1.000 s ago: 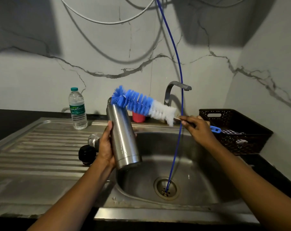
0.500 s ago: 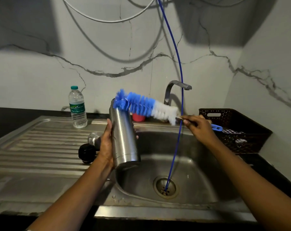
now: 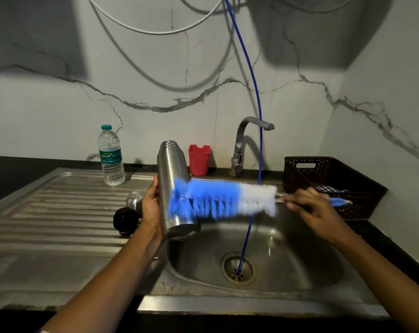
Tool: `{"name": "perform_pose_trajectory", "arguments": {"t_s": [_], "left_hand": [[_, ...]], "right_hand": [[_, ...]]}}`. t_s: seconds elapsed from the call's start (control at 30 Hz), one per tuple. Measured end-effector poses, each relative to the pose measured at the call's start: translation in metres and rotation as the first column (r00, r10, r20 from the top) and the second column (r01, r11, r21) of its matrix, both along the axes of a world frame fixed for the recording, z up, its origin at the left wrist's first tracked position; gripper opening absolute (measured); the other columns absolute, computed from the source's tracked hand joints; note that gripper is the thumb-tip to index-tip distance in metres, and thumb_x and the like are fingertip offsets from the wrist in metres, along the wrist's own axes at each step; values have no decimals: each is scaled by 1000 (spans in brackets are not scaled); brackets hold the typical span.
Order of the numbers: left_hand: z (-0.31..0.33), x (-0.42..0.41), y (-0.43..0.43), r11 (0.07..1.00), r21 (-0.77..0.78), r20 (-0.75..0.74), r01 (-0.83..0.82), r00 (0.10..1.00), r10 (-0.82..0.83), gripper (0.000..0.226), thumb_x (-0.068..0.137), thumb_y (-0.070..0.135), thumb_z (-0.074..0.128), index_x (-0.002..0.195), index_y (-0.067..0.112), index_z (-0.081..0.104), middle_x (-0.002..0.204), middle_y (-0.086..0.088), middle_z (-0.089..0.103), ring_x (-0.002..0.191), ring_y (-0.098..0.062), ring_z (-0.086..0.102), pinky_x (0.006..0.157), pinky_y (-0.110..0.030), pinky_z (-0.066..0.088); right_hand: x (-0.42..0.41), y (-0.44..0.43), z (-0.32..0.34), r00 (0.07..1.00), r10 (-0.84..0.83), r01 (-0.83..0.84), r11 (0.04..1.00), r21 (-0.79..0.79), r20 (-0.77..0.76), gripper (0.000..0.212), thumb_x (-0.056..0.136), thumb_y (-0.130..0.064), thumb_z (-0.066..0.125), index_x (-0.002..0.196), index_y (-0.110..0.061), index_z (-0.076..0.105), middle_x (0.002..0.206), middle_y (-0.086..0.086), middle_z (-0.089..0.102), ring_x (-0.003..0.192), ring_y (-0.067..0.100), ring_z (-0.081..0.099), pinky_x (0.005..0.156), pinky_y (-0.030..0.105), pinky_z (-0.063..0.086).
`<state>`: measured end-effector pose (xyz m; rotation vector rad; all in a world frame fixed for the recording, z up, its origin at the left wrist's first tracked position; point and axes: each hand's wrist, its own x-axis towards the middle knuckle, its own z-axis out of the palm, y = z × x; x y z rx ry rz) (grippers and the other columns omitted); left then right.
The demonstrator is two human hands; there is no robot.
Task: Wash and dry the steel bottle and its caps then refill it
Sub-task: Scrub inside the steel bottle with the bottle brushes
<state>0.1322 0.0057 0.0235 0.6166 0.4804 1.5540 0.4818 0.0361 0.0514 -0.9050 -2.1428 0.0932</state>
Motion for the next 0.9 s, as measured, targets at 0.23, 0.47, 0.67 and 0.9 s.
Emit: {"name": "perform_pose_trajectory", "arguments": {"t_s": [0.23,0.47,0.67,0.9], "left_hand": [[1,1,0,998,57,-87,22,996,-17,100,40,59,88,118,3,61,95,-15,69,75,-25,69,67,-34,59],[2,2,-1,999,51,-44,-3,999,5,83,51,60,82,113,8,61,95,-14,69,83,-28,69,71,-41,59],[7,6,-5,997,33,-8,72,997,-72,72,45,51,87,96,3,70,82,-15,71,68,-27,71,54,-37,58],[2,-2,-2,999,5,45,51,998,-51,86,67,57,73,132,3,53,110,-20,65,88,-30,69,76,-38,59]], "right_hand": [[-65,49,48,966,-259,259,964,-65,6,25,94,-29,54,116,-33,65,90,-12,60,89,9,41,75,30,18],[-1,-25,-6,998,-56,57,997,-52,23,42,86,-70,33,114,-48,56,92,-29,55,82,-3,43,68,32,29],[-3,-11,-3,999,-31,30,999,-18,-27,27,88,-58,45,112,-56,59,87,-21,57,79,3,45,73,37,31],[-65,50,41,959,-283,280,958,-65,-34,25,94,-30,54,116,-34,65,91,-5,65,90,12,42,69,31,14]]}}
